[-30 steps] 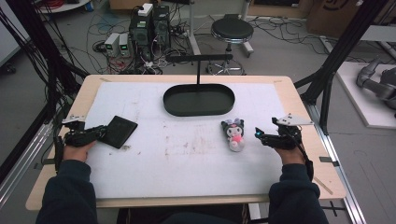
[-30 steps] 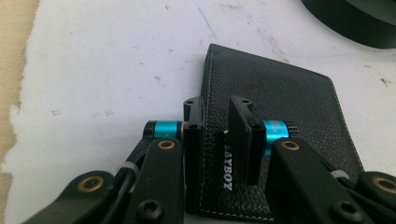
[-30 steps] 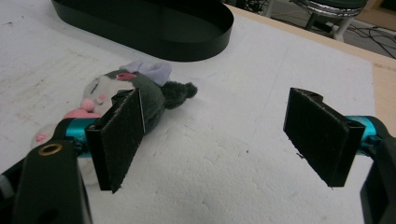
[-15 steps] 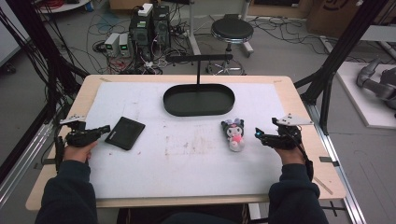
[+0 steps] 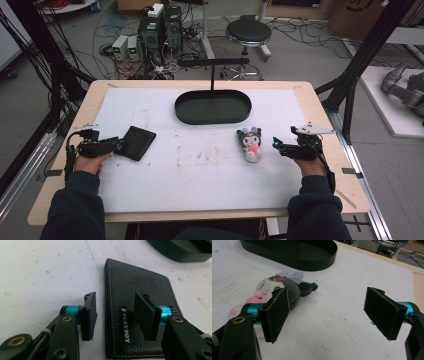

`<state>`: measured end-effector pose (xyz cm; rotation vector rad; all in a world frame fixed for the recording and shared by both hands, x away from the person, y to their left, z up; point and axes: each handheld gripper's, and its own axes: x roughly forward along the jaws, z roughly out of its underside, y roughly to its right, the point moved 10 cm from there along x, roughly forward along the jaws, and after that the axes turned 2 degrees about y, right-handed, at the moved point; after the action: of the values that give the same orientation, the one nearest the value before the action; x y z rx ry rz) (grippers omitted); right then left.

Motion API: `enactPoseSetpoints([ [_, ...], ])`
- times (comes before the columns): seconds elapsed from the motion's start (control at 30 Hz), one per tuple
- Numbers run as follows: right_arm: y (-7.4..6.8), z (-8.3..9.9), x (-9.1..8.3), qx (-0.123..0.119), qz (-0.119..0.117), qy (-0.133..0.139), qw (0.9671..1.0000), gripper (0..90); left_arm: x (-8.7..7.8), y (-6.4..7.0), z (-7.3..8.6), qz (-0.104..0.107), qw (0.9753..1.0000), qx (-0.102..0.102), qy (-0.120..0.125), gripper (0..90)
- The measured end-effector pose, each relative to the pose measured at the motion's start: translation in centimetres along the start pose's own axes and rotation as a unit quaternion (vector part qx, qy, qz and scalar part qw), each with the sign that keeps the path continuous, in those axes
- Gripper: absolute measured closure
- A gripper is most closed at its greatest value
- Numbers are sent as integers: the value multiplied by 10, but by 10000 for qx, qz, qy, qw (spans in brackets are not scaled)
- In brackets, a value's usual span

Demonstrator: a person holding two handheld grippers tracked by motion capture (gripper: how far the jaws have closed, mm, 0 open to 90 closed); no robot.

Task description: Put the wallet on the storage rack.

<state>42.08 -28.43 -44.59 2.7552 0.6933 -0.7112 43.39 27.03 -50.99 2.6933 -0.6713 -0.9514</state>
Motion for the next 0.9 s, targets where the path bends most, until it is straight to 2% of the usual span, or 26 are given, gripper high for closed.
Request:
enactPoseSetpoints([
  [0.03, 0, 0, 0, 8, -4, -7, 10000, 206, 1, 3, 1, 63, 9999, 107, -30, 640],
  [0.07, -1, 0, 1, -2, -14, -11, 10000, 206, 1, 4, 0, 21, 9999, 150, -24, 676],
  [0.13, -1, 0, 1, -5, -10, -8, 10000, 206, 1, 6, 0, 30, 9998, 171, -15, 691],
  [0.2, -1, -1, 1, -22, -13, 4, 10000, 206, 1, 8, 0, 24, 10000, 95, 3, 777],
  [0.3, -1, -2, 1, -24, -20, 16, 10000, 206, 0, 12, -1, 252, 9996, -134, 31, 792],
  [0.43, 0, -2, 1, 24, -10, 9, 10000, 206, -6, 16, -10, 589, 9969, -385, 353, 822],
  [0.53, 1, -1, 1, 25, -9, 2, 10000, 206, -14, 22, -21, 652, 9946, -387, 702, 828],
  [0.6, 1, -1, 1, 33, -11, 2, 10000, 206, -20, 26, -29, 583, 9936, -269, 931, 830],
  [0.67, 1, -1, 1, 35, -5, 9, 10000, 206, -26, 34, -38, 500, 9919, -55, 1168, 832],
  [0.77, 1, -1, 0, 29, -6, 2, 10000, 206, -34, 49, -51, 245, 9879, 464, 1457, 833],
  [0.8, 1, -1, 1, 25, -5, 1, 10000, 206, -35, 55, -53, 220, 9859, 612, 1541, 834],
  [0.83, 1, -1, 1, 30, 0, -2, 10000, 206, -35, 62, -53, 272, 9853, 714, 1525, 834],
  [0.9, 1, -1, 0, 24, 13, 8, 10000, 206, -30, 73, -46, 338, 9862, 858, 1373, 834],
])
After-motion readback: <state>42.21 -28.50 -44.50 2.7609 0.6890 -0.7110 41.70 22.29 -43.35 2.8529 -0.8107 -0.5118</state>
